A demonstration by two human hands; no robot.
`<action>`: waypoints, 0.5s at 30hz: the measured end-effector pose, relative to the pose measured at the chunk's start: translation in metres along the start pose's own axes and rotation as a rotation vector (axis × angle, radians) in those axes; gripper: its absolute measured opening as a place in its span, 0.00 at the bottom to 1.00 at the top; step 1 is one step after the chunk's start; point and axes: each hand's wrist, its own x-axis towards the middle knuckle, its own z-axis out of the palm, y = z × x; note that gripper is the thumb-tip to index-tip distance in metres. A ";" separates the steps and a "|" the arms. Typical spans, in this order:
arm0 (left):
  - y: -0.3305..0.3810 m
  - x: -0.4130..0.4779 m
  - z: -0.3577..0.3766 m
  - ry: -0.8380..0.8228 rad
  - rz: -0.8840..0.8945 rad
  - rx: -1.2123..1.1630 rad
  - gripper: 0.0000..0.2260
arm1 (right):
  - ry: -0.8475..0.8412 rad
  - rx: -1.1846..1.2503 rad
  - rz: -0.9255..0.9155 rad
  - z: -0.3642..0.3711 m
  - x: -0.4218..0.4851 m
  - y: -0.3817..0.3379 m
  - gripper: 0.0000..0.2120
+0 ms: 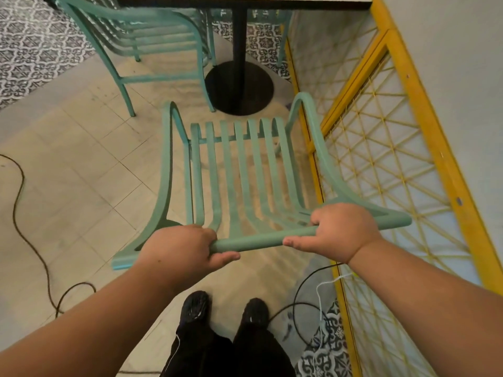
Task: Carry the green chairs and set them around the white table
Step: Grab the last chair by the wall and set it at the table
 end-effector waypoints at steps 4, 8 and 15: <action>-0.004 0.012 -0.006 0.006 0.014 0.018 0.32 | 0.008 0.012 0.000 -0.006 0.010 0.002 0.47; -0.011 0.035 -0.015 0.016 0.034 0.027 0.34 | 0.028 0.011 0.003 -0.015 0.026 0.008 0.46; -0.022 0.076 -0.034 0.038 0.069 0.038 0.34 | 0.043 -0.033 0.012 -0.036 0.061 0.019 0.44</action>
